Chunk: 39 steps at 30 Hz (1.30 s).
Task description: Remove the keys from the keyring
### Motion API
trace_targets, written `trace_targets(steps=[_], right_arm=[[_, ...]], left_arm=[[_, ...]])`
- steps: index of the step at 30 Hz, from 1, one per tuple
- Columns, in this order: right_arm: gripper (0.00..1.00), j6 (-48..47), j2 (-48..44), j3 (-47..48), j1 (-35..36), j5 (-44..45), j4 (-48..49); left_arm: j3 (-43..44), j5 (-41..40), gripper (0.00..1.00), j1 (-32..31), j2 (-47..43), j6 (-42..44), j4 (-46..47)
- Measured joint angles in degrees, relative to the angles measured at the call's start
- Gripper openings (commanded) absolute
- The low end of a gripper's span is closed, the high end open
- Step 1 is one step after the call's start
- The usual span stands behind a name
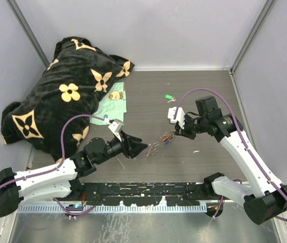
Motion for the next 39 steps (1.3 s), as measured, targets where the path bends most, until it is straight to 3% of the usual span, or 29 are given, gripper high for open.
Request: trace_targets(steps=[6, 14, 26, 33, 39], right_arm=[[0.01, 1.18, -0.28, 0.0, -2.56, -4.66, 0.0], [0.01, 2.51, -1.46, 0.0, -6.54, -9.2, 0.33], [0.01, 5.4, -2.29, 0.0, -7.8, -12.24, 0.63], [0.01, 5.14, -2.29, 0.09, -7.93, -12.48, 0.37], [0.01, -7.78, -2.27, 3.65, -7.98, -15.67, -7.52]], left_arm=[[2.45, -0.26, 0.46, -5.35, 0.26, 5.14, 0.28], [7.58, -4.04, 0.42, -10.27, 1.09, 5.62, -0.48], [18.12, -10.73, 0.35, -12.24, 14.75, 0.5, -6.82], [21.22, -12.57, 0.55, -12.26, 13.79, 6.6, -12.04], [21.18, -4.31, 0.61, -7.65, 4.92, 17.99, -15.74]])
